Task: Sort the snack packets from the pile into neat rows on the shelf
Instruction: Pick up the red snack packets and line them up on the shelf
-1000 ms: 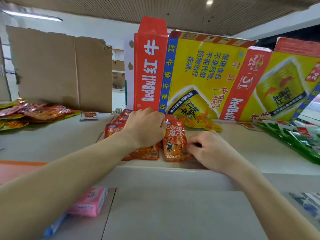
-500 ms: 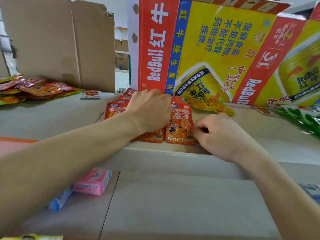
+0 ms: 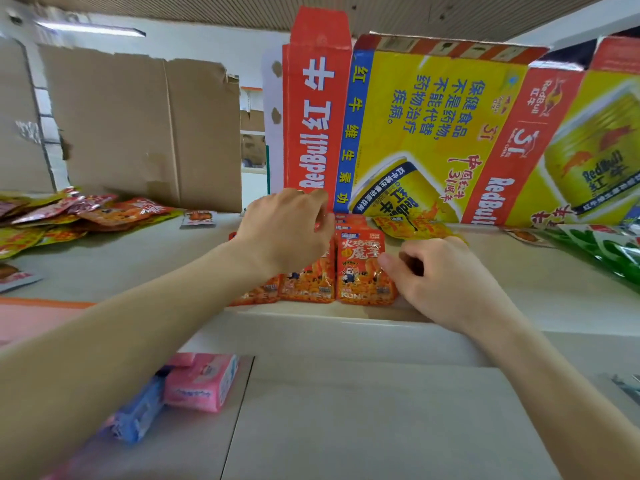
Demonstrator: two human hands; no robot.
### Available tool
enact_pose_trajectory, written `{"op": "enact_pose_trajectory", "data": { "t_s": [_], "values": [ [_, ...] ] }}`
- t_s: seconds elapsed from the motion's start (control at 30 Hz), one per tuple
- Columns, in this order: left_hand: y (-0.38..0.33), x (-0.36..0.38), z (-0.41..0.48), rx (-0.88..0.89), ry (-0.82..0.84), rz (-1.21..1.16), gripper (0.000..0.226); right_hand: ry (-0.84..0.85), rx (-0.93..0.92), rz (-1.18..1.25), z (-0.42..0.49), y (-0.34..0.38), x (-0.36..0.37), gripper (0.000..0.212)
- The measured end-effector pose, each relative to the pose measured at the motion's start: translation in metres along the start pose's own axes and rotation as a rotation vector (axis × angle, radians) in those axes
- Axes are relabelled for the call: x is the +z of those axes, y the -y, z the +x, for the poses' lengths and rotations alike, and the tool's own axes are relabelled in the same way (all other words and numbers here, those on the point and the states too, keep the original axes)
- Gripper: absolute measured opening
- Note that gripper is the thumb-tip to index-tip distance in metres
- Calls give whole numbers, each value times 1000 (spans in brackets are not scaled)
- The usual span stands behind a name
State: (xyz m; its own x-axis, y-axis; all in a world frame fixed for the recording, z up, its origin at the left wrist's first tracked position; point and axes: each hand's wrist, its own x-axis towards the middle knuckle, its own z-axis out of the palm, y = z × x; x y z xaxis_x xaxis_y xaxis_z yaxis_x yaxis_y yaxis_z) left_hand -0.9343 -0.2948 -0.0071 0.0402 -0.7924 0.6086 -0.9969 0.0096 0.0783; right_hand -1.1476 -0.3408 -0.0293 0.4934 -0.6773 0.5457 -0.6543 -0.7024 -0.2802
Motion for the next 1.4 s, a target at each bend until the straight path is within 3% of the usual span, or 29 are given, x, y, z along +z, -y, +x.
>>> {"op": "enact_pose_trajectory", "data": {
  "t_s": [0.17,0.3,0.4,0.5,0.83,1.03,1.3,1.4],
  "values": [
    [35,-32,-33,6,157,-58,34,-139,-264,26,-4,5,-2,30],
    [56,-34,-60,20,288,-58,72,-49,-406,-17,-6,25,2,28],
    [60,-33,-62,-87,256,-162,92,22,-472,-32,-1,39,9,28],
    [61,-30,-60,-161,160,-118,106,51,-496,-24,8,52,16,31],
    [65,-23,-58,-223,231,-187,84,226,-413,23,13,51,30,49],
    [65,-22,-57,-213,239,-232,63,226,-377,-22,14,51,33,53],
    [65,-19,-55,-179,262,-182,60,273,-327,-26,15,52,32,48],
    [64,-20,-57,-168,256,-169,57,221,-359,-18,14,53,32,55]
  ]
}}
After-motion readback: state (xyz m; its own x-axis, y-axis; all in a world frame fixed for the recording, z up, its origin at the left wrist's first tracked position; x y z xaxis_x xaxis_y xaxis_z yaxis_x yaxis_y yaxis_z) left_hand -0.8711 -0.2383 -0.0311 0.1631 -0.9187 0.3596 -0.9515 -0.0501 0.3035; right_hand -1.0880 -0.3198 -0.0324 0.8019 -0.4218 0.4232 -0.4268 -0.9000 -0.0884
